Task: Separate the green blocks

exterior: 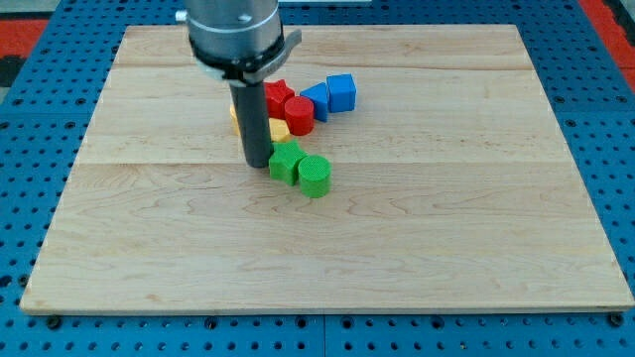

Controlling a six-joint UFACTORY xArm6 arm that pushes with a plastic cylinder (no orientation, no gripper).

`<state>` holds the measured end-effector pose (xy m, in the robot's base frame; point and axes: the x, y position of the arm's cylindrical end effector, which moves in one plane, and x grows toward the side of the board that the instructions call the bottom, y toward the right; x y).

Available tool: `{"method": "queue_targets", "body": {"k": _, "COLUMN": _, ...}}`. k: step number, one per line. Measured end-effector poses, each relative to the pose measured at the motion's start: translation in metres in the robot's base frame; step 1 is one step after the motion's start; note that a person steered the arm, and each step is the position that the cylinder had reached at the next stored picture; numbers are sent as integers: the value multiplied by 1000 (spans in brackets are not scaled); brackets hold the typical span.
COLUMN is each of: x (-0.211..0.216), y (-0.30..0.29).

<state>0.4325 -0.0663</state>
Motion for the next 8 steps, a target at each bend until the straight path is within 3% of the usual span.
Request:
{"method": "queue_targets", "body": {"k": 2, "x": 9, "y": 77}}
{"method": "queue_targets", "body": {"k": 3, "x": 68, "y": 78}}
{"method": "queue_targets", "body": {"k": 4, "x": 85, "y": 78}}
{"method": "queue_targets", "body": {"k": 5, "x": 85, "y": 75}}
{"method": "queue_targets", "body": {"k": 6, "x": 55, "y": 88}}
{"method": "queue_targets", "body": {"k": 7, "x": 28, "y": 134}}
{"method": "queue_targets", "body": {"k": 8, "x": 45, "y": 166}}
